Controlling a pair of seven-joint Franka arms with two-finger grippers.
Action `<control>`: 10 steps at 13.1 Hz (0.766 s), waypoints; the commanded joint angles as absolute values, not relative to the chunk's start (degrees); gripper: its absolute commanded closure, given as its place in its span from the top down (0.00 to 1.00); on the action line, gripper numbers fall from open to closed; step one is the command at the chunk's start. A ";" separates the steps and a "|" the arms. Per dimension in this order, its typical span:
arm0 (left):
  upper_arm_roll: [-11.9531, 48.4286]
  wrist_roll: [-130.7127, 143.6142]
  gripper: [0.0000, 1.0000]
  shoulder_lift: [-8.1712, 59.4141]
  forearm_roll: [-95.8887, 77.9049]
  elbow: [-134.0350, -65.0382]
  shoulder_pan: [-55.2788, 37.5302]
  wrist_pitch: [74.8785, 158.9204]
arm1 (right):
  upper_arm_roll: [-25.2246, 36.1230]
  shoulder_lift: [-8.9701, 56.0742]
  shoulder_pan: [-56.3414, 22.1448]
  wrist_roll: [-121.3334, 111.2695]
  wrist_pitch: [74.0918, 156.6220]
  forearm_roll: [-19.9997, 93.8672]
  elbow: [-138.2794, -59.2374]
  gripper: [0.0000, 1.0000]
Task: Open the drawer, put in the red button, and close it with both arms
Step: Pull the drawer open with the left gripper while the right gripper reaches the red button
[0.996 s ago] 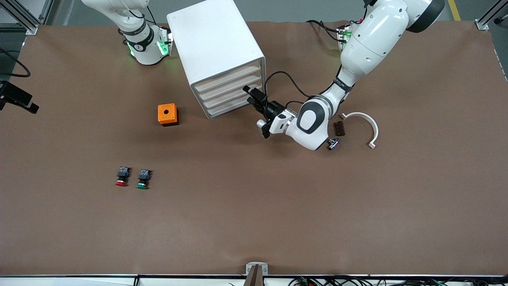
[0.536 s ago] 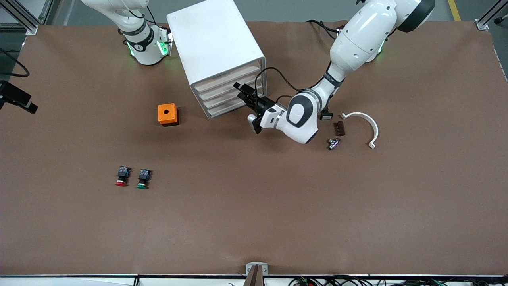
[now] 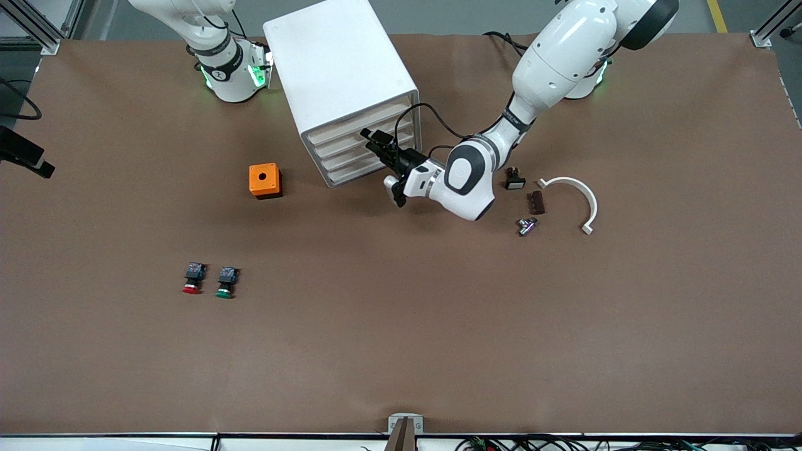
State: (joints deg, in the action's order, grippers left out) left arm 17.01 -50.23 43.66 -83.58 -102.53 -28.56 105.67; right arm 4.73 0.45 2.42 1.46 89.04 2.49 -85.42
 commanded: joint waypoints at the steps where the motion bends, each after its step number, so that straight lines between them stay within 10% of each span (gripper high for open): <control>1: 16.96 -51.68 0.43 43.33 -85.69 -102.57 -29.79 107.22 | 3.87 2.97 2.99 1.31 88.59 1.93 -85.25 1.00; 10: 16.96 -50.54 0.00 43.50 -85.17 -102.04 -29.36 107.40 | 3.52 18.89 -0.26 2.81 98.31 -0.79 -92.07 1.00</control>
State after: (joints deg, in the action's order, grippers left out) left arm 17.01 -50.40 43.66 -84.28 -102.25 -29.28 106.73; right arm 3.66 17.78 0.46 1.77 94.02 0.61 -88.19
